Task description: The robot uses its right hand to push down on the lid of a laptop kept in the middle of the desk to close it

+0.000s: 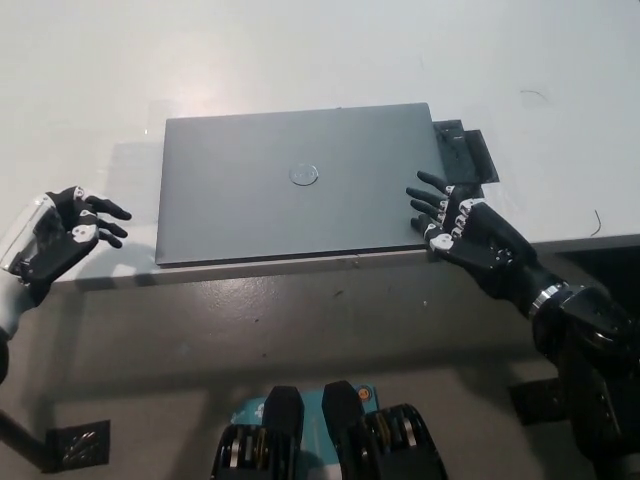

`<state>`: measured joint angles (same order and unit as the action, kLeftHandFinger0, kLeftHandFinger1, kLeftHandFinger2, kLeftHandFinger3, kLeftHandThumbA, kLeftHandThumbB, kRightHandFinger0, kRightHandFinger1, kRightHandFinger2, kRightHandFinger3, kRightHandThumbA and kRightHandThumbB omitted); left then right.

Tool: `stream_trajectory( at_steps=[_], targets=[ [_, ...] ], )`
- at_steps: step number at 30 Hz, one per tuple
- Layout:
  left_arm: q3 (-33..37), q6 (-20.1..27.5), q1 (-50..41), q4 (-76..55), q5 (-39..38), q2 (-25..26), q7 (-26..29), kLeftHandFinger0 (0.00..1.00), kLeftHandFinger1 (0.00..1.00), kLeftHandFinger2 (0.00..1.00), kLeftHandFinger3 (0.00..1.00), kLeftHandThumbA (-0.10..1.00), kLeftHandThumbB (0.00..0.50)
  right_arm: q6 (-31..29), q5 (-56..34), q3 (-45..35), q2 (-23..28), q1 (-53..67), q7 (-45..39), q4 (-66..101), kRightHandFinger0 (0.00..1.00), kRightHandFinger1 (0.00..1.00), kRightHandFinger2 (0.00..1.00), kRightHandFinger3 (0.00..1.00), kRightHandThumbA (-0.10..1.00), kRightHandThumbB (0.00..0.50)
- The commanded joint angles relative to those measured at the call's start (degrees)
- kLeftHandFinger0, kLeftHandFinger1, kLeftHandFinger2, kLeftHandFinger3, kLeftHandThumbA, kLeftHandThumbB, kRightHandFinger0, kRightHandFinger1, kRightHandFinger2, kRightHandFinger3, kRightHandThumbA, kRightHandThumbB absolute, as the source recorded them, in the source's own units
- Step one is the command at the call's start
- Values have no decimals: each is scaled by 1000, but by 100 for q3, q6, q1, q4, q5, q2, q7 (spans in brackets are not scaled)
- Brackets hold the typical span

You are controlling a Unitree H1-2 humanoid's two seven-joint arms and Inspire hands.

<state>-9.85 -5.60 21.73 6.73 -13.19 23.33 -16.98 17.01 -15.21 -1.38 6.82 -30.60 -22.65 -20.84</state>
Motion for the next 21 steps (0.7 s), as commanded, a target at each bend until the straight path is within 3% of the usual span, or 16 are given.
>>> stream_trajectory(
  at_steps=[1,7,10,12,16,19,21],
  targets=[
    [-52,278,177,-13,-23,194,-77,464,457,505,513,-100,107,72,-40,15,19,-83,-20,-89,1000,1000,948,1000,225,211],
    [-92,246,125,-62,-88,145,-55,476,466,512,537,-100,108,148,-49,9,26,-188,29,74,1000,1000,934,1000,248,239],
    [-84,218,102,-68,-63,156,-48,476,470,516,561,-100,106,312,-197,-64,43,-200,4,390,1000,964,891,1000,205,230],
    [-86,303,61,-62,-23,155,-33,469,464,504,547,-100,104,373,-307,-78,128,-203,-129,681,1000,993,893,1000,190,199],
    [-84,155,-17,-199,42,149,55,462,456,503,551,-100,87,978,-674,-399,526,-176,-87,1836,1000,993,885,1000,214,221],
    [-89,36,-46,-267,37,160,76,476,471,520,560,-100,88,965,-664,-580,884,-26,-75,2405,1000,1000,940,1000,245,207],
    [-103,172,-43,-215,-8,156,28,475,464,511,539,-100,84,992,-812,-765,1045,93,-26,2616,1000,1000,913,1000,239,219]
  ],
)
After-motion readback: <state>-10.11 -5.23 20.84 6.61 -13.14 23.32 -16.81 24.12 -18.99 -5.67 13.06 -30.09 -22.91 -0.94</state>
